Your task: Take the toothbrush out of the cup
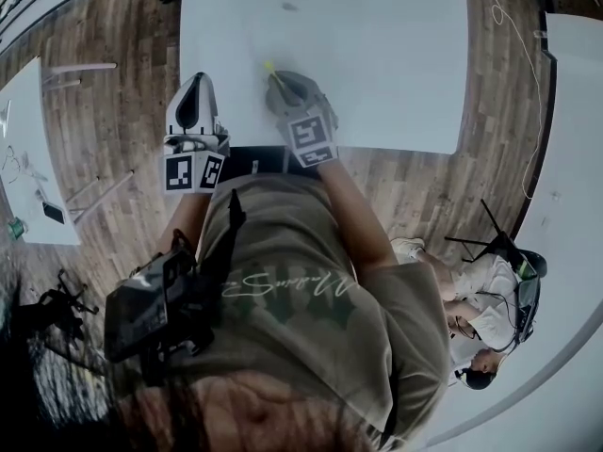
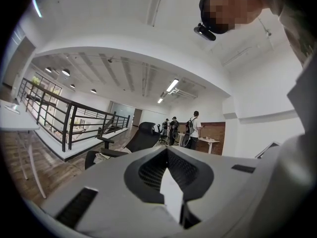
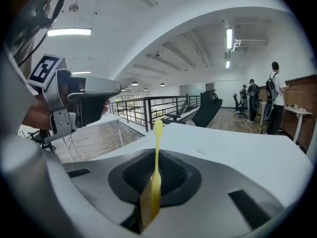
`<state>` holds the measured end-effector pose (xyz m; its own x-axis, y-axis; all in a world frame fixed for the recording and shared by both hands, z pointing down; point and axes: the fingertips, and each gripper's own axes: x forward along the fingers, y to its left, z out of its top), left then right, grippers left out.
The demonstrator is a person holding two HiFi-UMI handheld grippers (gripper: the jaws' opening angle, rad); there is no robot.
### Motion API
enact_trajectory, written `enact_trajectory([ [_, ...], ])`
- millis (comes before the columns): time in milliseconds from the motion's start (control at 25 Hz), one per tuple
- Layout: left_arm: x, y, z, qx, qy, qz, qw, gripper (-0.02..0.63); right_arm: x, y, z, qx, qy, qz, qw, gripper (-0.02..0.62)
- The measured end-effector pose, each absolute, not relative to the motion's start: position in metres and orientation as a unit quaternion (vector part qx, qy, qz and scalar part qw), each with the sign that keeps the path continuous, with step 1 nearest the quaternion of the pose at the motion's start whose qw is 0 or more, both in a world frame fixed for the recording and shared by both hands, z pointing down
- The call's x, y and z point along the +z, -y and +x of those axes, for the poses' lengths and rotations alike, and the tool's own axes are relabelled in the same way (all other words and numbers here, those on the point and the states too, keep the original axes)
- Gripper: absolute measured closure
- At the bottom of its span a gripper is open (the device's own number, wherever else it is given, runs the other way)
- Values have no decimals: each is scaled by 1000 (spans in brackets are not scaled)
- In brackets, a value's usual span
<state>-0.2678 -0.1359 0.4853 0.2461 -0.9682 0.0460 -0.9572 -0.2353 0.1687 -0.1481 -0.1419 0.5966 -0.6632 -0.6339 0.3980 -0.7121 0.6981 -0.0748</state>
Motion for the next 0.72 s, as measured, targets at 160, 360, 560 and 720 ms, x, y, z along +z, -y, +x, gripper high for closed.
enact_trajectory([
  [160, 479, 133, -268, -28, 611, 786, 89, 594, 591, 137, -149, 137, 904, 373, 156, 582],
  [360, 463, 131, -269, -24, 606, 790, 96, 594, 565, 140, -145, 136, 909, 379, 113, 583],
  [560, 444, 123, -273, -15, 599, 791, 124, 594, 513, 139, -144, 133, 909, 388, 76, 583],
  [720, 410, 121, -274, -13, 584, 802, 129, 594, 463, 141, -136, 127, 899, 417, 51, 581],
])
